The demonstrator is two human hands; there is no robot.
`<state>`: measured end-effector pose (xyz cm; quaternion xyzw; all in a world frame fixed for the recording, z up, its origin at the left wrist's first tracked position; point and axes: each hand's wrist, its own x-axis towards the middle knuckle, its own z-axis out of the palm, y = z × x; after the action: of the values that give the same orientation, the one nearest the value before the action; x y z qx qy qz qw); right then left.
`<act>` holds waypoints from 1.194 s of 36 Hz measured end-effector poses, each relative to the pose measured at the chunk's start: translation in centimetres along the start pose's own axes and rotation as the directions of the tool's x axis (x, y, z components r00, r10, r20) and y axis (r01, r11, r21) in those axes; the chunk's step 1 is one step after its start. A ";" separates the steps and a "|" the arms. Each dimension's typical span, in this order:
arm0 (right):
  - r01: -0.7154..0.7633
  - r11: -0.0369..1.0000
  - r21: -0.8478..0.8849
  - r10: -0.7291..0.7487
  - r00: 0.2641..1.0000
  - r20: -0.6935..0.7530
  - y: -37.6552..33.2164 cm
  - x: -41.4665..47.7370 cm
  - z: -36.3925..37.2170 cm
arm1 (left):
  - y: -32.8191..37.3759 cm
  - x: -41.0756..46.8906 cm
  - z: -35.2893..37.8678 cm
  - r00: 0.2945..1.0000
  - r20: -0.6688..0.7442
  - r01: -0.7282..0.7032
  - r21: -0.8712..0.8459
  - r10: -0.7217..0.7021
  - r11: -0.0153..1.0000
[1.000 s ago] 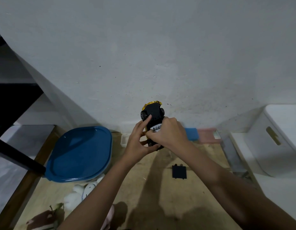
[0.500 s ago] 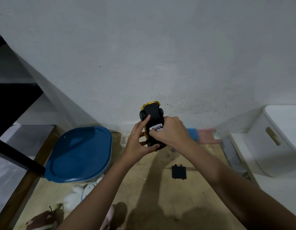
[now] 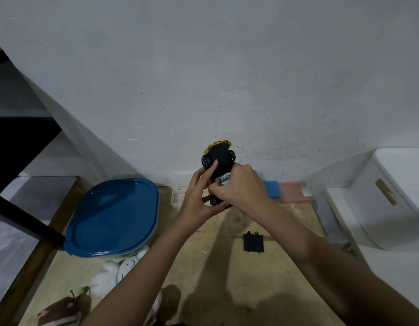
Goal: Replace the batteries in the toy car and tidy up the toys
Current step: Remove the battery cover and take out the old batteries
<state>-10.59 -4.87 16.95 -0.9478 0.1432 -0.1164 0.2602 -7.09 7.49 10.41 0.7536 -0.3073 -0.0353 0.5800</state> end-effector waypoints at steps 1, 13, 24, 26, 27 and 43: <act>0.005 1.000 0.000 -0.005 1.000 0.000 -0.1 0.0 -0.1 | 0.0 0.0 0.0 1.000 0.000 -0.002 0.001 0.002 1.000; 0.044 0.999 0.004 -0.044 0.999 -0.001 0.9 0.4 -0.4 | -0.2 -0.1 0.0 1.000 -0.009 0.025 0.003 -0.025 1.000; 0.029 0.999 -0.021 -0.030 0.999 -0.037 0.3 0.0 0.1 | 0.0 -0.1 0.2 0.999 -0.038 -0.007 0.003 0.007 1.000; 0.028 1.000 -0.014 -0.029 0.998 -0.047 0.1 -0.1 0.2 | 0.1 -0.1 0.2 0.999 -0.043 -0.016 0.007 0.016 1.000; 0.031 0.999 -0.010 -0.032 0.998 -0.051 0.0 -0.1 0.1 | 0.1 -0.1 0.2 0.999 -0.047 -0.020 0.013 0.021 1.000; 0.069 0.996 -0.057 -0.072 0.996 -0.051 -0.1 -0.1 -0.6 | 0.4 -0.2 0.1 0.999 -0.048 -0.016 -0.002 0.016 1.000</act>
<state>-10.82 -5.04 17.45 -0.9557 0.1194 -0.1466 0.2256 -7.47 7.45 10.69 0.7512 -0.2993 -0.0130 0.5882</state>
